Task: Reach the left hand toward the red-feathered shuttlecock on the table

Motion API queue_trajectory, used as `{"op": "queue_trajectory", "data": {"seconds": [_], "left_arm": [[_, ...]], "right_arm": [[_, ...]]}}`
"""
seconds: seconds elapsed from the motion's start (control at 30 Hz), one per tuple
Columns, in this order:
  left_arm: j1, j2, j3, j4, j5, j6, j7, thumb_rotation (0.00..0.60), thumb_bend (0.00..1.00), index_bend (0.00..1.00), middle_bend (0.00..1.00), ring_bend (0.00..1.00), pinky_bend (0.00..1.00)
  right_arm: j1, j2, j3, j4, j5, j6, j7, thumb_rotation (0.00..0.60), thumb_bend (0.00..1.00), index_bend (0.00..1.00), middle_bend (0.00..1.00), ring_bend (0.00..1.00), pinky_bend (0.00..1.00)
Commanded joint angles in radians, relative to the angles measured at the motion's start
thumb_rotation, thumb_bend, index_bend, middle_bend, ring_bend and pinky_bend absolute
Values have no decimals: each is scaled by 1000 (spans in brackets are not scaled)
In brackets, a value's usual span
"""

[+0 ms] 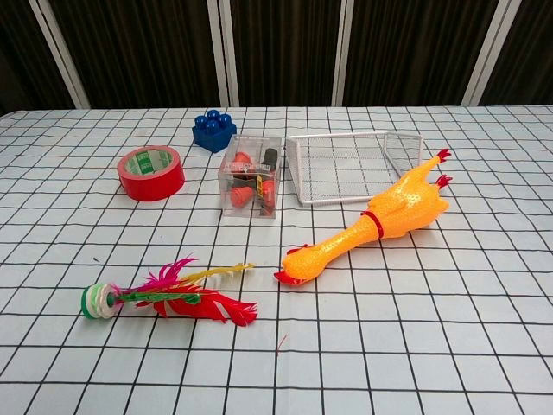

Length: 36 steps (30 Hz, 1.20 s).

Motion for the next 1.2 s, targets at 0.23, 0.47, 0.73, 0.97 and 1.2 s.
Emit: {"op": "queue_trajectory", "data": {"seconds": [0.23, 0.47, 0.73, 0.97, 1.2], "left_arm": [[-3, 0, 2, -2, 5, -5, 4, 600, 119, 25, 0, 0, 0], [-36, -11, -2, -22, 34, -38, 63, 600, 124, 69, 0, 0, 0], [-132, -94, -40, -128, 7, -183, 247, 600, 284, 278, 1, 0, 0], [-211, -259, -72, -147, -37, -293, 431, 600, 326, 344, 41, 0, 0], [-270, -411, -80, -125, -100, -382, 550, 600, 328, 346, 42, 0, 0]], "right_arm": [[-1, 1, 0, -1, 0, 2, 1, 600, 339, 0, 0, 0, 0], [1, -1, 0, -3, 0, -1, -2, 600, 339, 0, 0, 0, 0], [0, 0, 1, -6, 1, 0, 2, 600, 339, 0, 0, 0, 0], [-1, 3, 2, -5, 5, 0, 13, 600, 339, 0, 0, 0, 0], [-2, 7, 1, -5, 4, 1, 23, 600, 338, 0, 0, 0, 0]]}}
